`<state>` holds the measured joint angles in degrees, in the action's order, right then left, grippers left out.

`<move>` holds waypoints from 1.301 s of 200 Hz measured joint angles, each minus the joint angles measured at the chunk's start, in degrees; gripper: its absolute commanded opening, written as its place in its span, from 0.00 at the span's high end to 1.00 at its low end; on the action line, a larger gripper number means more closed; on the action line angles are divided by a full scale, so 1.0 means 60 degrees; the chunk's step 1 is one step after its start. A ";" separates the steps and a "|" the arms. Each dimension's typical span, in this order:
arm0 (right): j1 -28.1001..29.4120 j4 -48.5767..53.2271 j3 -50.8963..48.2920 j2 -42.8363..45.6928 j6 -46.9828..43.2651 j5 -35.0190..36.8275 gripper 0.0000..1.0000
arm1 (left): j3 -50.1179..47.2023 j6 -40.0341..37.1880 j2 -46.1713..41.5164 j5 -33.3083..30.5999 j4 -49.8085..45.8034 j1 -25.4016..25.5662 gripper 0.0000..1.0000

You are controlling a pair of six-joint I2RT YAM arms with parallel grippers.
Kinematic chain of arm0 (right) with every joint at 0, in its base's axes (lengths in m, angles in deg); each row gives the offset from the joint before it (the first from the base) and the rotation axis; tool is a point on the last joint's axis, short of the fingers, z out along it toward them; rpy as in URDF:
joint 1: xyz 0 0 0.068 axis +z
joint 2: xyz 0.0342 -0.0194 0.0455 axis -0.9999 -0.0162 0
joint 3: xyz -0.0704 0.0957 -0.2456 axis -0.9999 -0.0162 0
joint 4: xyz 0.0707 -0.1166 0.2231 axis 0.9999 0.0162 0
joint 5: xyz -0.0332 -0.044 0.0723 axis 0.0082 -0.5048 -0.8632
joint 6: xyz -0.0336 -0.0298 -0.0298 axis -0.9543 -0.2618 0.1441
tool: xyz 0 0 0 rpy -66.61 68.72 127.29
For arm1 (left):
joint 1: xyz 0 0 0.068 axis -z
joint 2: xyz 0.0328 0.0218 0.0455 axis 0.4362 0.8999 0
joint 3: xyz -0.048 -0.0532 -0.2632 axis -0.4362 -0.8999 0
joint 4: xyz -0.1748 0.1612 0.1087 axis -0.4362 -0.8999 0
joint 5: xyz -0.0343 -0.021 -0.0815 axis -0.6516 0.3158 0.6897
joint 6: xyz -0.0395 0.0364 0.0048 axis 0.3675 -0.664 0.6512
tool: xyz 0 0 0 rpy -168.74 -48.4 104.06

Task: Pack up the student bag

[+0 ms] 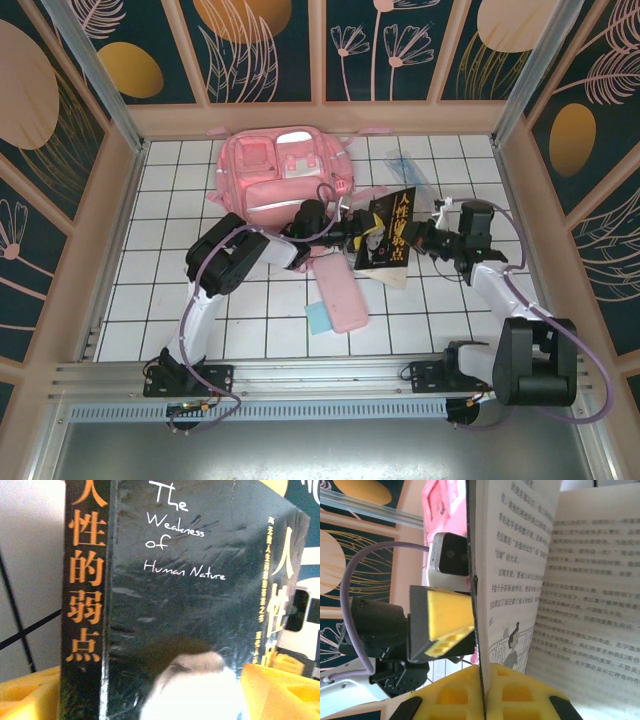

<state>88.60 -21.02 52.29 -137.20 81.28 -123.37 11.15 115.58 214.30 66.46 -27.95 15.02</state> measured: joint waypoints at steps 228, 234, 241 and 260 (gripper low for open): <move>0.0124 0.1665 0.1100 -0.0984 -0.0251 0.2845 0.01 | 0.0856 -0.1880 -0.0790 -0.0943 -0.3927 0.0069 1.00; 0.0146 0.1789 0.1264 -0.0780 -0.0208 0.3016 0.01 | 0.0954 -0.1876 -0.0943 -0.1035 -0.4029 0.0080 1.00; 0.0164 0.1894 0.1457 -0.0503 -0.0102 0.3206 0.01 | 0.1107 -0.1876 -0.1133 -0.1155 -0.4138 0.0084 1.00; 0.0310 0.2029 0.1894 0.0178 0.0262 0.3592 0.01 | 0.1508 -0.1854 -0.1632 -0.1537 -0.4156 0.0029 1.00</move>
<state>90.46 -8.85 63.66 -136.13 82.86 -101.82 20.20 104.46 204.50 57.23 -52.89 15.20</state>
